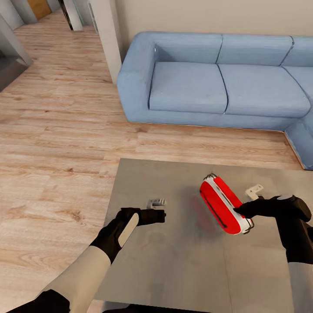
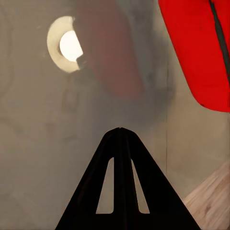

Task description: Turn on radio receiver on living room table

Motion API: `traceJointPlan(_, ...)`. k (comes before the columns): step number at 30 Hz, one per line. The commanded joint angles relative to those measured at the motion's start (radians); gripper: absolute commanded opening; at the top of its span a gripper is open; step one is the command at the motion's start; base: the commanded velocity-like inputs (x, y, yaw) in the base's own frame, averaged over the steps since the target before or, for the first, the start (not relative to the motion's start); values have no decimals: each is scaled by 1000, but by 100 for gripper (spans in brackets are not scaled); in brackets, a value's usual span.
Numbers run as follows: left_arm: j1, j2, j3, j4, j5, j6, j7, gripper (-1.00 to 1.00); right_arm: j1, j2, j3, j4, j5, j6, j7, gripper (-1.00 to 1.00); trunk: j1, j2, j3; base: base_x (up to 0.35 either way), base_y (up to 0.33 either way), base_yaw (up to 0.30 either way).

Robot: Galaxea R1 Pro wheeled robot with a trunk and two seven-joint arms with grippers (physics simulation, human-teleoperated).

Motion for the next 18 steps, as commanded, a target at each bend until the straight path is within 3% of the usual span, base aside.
traceJointPlan(1, 0, 0, 0, 0, 0, 0, 0, -100, 0, 0, -3, 15, -4, -2, -2, -100, 0, 0, 0, 0, 0, 0)
traceJointPlan(11, 0, 0, 1, -2, 2, 5, -19, -100, 0, 4, -8, 49, -5, -16, -9, -100, 0, 0, 0, 0, 0, 0)
traceJointPlan(18, 0, 0, 3, -2, 3, 7, -70, -100, 0, 7, -17, 91, -9, -56, -45, -100, 0, 0, 0, 0, 0, 0)
